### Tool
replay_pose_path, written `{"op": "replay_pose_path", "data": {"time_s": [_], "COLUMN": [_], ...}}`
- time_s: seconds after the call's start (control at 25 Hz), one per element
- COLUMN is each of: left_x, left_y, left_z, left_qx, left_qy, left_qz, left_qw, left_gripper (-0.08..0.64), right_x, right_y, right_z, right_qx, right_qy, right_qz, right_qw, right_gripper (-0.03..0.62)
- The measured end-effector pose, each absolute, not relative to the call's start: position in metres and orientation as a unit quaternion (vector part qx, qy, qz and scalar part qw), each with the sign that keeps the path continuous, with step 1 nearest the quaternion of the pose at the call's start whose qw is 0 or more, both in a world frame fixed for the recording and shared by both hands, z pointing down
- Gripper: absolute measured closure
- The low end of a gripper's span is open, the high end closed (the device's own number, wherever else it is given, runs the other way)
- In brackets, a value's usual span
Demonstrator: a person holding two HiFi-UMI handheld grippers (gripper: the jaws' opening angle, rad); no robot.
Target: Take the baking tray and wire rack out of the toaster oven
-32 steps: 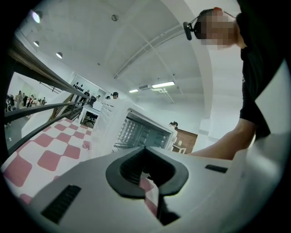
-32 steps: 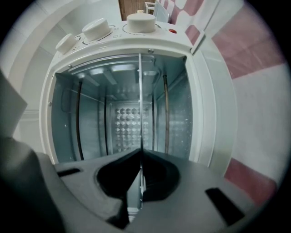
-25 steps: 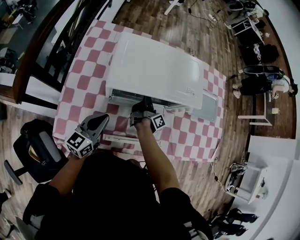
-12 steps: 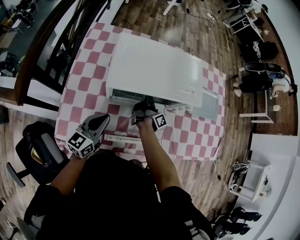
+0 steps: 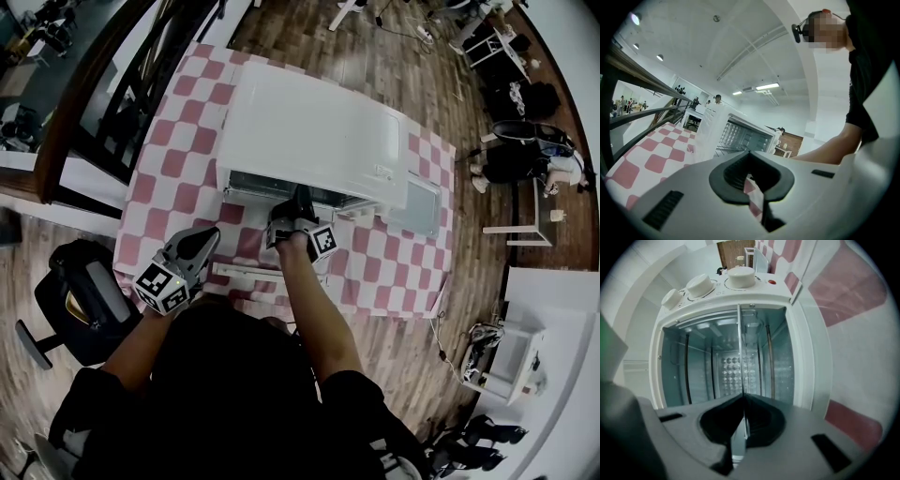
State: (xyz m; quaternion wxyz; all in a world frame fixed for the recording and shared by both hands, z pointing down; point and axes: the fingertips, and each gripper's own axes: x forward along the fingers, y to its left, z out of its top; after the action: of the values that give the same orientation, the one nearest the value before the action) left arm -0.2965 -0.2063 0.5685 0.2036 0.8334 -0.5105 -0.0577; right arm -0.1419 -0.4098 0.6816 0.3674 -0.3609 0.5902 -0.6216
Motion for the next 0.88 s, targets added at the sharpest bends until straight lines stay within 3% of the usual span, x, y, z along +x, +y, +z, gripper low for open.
{"op": "replay_pose_path", "data": {"time_s": [0.88], "left_x": [-0.239], "left_y": [-0.109], "left_z": [0.539], "left_qx": [0.831], "left_qy": [-0.526], "left_qz": [-0.058], "left_qw": [0.172], "left_gripper": [0.566], "right_x": [-0.096], "right_y": [-0.264], "right_z": [0.673], "right_qx": [-0.321], "right_qy": [0.589], "right_qz": [-0.64], "right_qw": [0.376], "right_gripper": [0.591]}}
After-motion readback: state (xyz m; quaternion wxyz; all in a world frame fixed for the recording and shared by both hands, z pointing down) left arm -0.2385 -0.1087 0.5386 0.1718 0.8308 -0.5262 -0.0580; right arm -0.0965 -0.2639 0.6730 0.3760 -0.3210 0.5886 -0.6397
